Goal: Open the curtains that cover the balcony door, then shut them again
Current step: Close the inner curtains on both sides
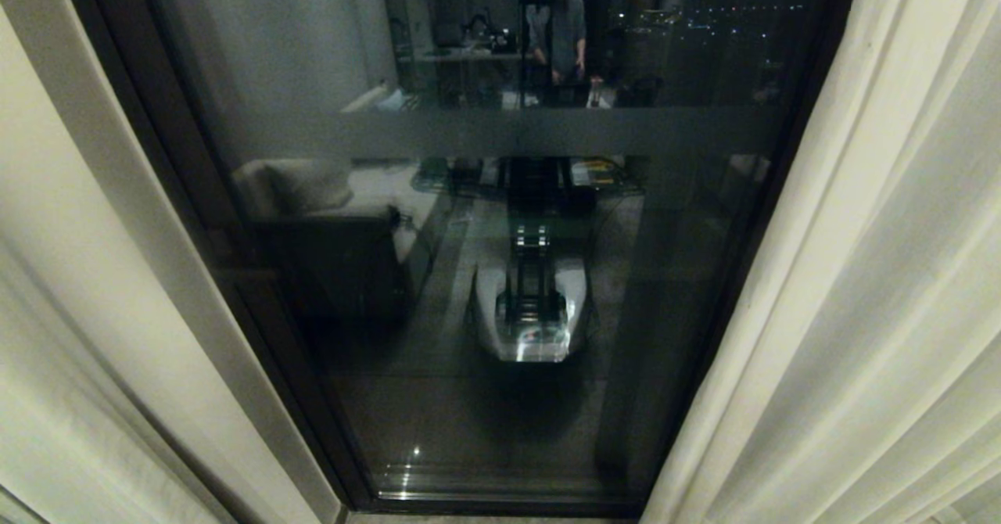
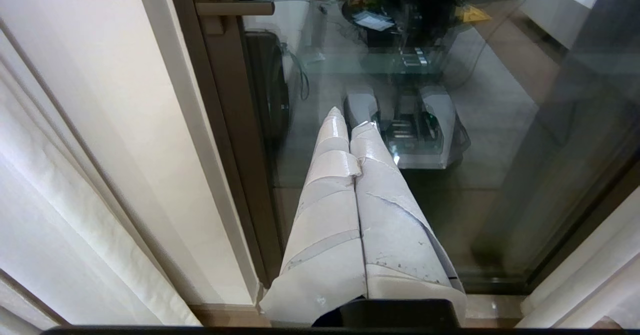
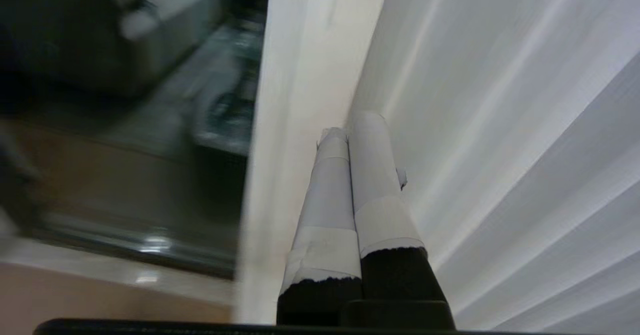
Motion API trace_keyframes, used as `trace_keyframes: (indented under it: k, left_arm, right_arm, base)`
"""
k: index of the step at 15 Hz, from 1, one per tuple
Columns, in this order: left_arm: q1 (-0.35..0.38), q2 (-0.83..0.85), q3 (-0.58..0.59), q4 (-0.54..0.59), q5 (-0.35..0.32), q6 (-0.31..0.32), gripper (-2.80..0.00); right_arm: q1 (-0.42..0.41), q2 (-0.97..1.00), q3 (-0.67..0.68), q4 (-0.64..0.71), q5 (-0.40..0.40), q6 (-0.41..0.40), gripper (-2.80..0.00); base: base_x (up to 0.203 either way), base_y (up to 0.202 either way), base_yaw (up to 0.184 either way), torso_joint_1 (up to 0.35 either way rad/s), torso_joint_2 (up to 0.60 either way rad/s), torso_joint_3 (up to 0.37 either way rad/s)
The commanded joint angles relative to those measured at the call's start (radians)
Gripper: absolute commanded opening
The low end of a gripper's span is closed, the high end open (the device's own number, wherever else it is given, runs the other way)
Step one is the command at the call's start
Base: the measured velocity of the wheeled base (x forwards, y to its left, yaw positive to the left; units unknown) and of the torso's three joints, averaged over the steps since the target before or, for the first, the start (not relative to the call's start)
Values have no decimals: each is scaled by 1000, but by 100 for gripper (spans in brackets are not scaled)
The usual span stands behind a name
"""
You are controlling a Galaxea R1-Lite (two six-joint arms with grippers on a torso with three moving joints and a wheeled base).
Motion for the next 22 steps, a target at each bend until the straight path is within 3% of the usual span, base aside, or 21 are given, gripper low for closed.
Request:
trace_keyframes:
  k: [1,22]
  left_arm:
    - [0,0,0,0,0,0,-280]
    - [0,0,0,0,0,0,-280]
  right_arm:
    - [0,-1,0,24,-25,125,-280]
    - [0,0,0,25,-29,144,-280]
  base:
    - [0,0,0,0,0,0]
    - [0,0,0,0,0,0]
